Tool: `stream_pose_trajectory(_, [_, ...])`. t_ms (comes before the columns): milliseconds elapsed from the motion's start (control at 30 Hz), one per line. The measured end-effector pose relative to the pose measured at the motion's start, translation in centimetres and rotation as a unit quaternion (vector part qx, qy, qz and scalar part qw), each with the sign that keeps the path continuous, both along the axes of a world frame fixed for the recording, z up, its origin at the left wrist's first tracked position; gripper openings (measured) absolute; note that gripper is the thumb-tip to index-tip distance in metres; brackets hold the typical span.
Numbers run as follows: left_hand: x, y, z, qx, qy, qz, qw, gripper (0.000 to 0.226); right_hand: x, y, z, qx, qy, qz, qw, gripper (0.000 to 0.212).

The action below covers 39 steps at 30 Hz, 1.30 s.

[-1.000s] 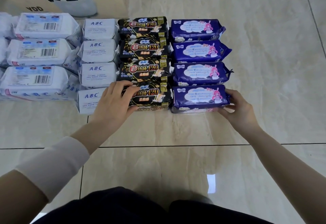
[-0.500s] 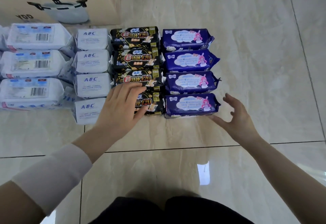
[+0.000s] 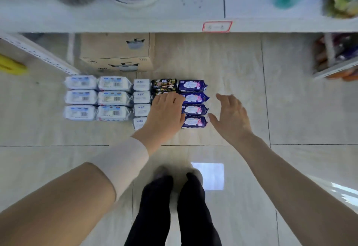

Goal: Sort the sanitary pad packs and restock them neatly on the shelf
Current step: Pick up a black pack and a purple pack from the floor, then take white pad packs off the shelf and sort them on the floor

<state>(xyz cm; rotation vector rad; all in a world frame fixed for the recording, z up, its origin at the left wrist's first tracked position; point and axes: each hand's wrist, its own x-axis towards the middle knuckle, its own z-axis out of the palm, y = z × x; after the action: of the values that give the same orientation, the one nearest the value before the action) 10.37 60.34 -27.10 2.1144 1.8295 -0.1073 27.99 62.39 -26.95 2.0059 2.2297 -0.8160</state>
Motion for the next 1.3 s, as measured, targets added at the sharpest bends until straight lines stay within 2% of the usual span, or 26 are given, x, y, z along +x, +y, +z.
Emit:
stream_pose_trajectory(167, [1.4,0.1,16.2,0.025,0.014,0.009,1.000,0.041,1.7,0.9,15.8,0.022,-0.008,0.020,1.000,0.059])
stream_pose_trajectory(300, [2.1,1.1,25.5,0.072,0.028,0.026,0.997,0.044,2.6,1.7,25.2,0.069,-0.003,0.021,0.997,0.059])
stream_pose_trajectory(633, [-0.3,7.3,40.8,0.232,0.008,0.019,0.973,0.046,0.9,6.5,39.6,0.193,0.003,0.060,0.979,0.055])
stream_pose_trajectory(800, [-2.1,12.4,45.5,0.286,-0.029,0.043,0.957,0.043,-0.3,11.7,45.4,0.248,0.032,0.024,0.968,0.052])
stream_pose_trajectory(900, [-2.9,15.0,46.7,0.289,-0.059,0.058,0.954,0.043,-0.6,14.6,47.2,0.248,0.083,-0.025,0.965,0.050])
stream_pose_trajectory(1100, [-5.0,19.7,47.2,0.250,-0.107,0.110,0.956,0.047,-1.1,19.9,48.0,0.181,0.193,-0.120,0.957,0.058])
stream_pose_trajectory(1300, [-6.5,25.4,46.5,0.226,-0.176,0.162,0.944,0.050,-1.6,26.9,48.1,0.094,0.300,-0.229,0.921,0.072])
